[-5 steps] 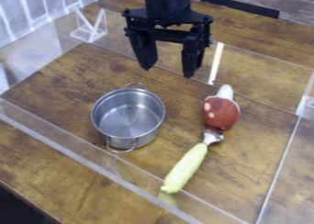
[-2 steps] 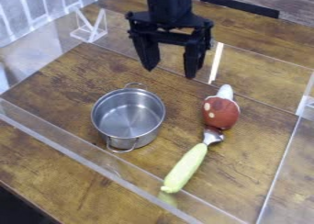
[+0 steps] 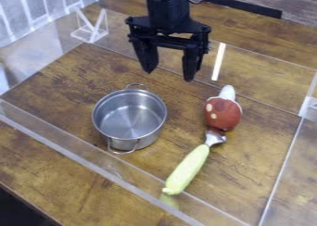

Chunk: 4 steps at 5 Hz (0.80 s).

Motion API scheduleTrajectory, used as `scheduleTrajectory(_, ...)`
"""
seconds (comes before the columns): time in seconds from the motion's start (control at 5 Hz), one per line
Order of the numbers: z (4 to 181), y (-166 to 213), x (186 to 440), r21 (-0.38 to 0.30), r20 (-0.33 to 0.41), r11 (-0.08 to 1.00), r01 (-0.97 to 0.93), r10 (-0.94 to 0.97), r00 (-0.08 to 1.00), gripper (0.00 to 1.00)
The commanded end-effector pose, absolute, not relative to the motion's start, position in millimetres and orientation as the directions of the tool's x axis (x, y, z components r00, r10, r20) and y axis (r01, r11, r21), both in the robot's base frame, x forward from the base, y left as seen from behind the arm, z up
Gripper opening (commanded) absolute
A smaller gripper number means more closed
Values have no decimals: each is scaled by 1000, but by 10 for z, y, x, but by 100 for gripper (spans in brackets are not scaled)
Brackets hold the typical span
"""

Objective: Move the green spoon to the right

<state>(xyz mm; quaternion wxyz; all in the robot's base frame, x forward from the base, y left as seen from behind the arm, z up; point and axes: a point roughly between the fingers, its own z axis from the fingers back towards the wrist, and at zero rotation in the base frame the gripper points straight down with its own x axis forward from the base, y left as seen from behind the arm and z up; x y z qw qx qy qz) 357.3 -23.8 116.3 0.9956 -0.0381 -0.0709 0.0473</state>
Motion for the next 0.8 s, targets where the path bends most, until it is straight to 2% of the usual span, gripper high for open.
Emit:
scheduleTrajectory(0.0, 1317, -190, 3645, -84, 201, 992, -96, 111, 973, 100)
scheduleTrajectory(0.6, 1257, -182, 3732, -83, 210, 990, -110, 125, 970, 100)
